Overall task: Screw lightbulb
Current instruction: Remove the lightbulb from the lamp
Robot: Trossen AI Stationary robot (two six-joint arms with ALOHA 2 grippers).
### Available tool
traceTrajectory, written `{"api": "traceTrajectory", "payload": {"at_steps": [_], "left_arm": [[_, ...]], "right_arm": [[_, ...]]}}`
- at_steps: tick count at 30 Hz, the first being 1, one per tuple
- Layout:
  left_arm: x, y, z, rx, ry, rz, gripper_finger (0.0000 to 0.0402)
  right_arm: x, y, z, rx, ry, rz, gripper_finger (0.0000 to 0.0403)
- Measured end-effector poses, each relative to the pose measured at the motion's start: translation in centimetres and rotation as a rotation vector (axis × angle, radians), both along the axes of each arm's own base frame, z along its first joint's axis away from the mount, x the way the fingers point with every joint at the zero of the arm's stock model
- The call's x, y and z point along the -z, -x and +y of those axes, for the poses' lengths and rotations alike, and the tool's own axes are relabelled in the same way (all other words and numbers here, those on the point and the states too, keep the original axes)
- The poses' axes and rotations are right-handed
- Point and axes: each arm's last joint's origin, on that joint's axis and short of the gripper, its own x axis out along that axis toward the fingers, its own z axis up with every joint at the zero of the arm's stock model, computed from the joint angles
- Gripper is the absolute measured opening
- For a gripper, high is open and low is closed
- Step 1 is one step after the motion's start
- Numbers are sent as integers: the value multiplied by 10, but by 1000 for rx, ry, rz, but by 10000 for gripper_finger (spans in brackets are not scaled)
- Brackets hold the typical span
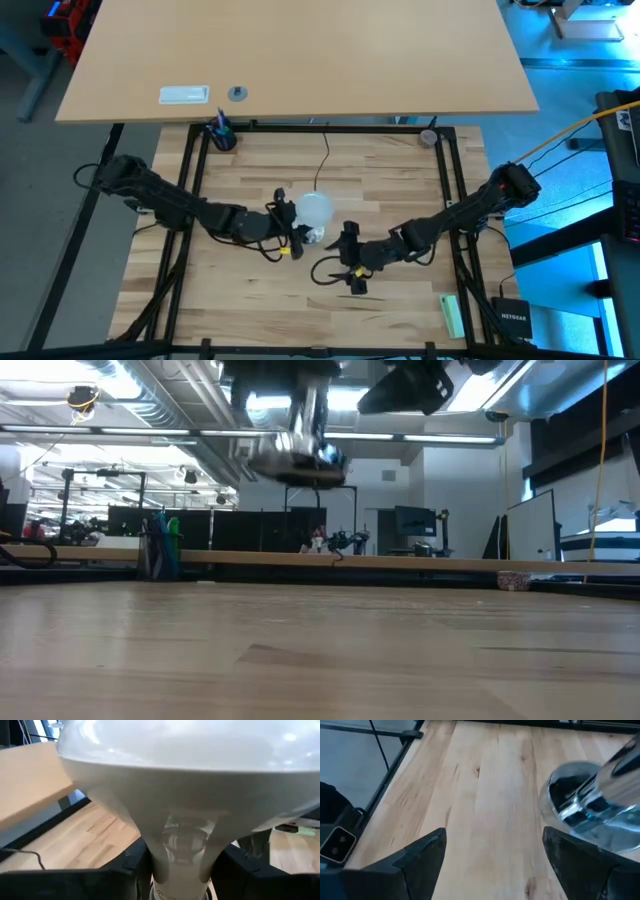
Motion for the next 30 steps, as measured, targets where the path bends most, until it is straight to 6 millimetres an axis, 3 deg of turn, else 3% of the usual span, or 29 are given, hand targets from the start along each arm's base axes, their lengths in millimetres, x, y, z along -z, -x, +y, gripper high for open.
{"api": "traceTrajectory", "payload": {"at_steps": [11, 15, 21, 30], "left_arm": [[85, -20, 9, 8, 33, 19, 146], [104, -25, 12, 24, 41, 72, 171], [105, -23, 14, 21, 29, 125, 196], [81, 0, 11, 56, -30, 272, 203]], "right_arm": [[63, 34, 0, 88, -28, 13, 330], [69, 36, -6, 104, -31, 16, 330], [69, 35, -6, 75, -3, 10, 330], [69, 35, -6, 62, 21, 10, 330]]}}
